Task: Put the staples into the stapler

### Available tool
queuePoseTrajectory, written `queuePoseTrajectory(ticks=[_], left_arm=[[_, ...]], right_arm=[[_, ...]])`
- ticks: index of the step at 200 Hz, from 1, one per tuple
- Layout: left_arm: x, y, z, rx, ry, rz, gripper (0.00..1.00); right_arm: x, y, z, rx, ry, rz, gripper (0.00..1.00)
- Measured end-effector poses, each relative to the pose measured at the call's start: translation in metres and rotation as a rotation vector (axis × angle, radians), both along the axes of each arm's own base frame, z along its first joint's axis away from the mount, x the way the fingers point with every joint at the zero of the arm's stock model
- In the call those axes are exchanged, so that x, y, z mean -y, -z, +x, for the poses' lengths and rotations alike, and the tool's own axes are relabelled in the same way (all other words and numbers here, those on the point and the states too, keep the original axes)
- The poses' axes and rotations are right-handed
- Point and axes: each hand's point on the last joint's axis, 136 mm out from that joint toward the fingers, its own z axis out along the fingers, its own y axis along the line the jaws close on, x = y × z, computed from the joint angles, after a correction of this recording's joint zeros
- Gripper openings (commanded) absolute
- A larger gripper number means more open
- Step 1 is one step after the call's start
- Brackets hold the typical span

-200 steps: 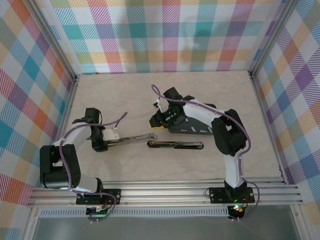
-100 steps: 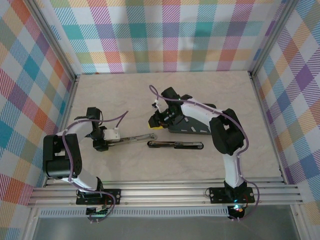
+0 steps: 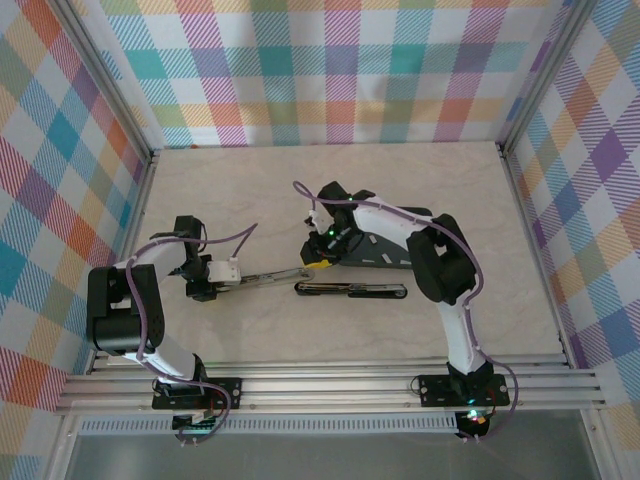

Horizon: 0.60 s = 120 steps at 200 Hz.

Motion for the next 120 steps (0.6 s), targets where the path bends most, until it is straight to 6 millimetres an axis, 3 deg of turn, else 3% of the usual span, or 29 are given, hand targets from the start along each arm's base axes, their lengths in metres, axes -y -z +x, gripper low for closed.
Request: queuePoseTrajectory(ticks=[40,120], left_arm=[[0.000,0.000,-0.002,-0.009,0.011,0.000,0.30],[-0.001,-0.003,0.001,0.001,0.022,0.010,0.28]], right_arm=[[0.001,0.005,0.003,-0.003,0.004,-0.027,0.29],[0.001,0.015,0.002,-0.027,0.006,-0.036,0.23]])
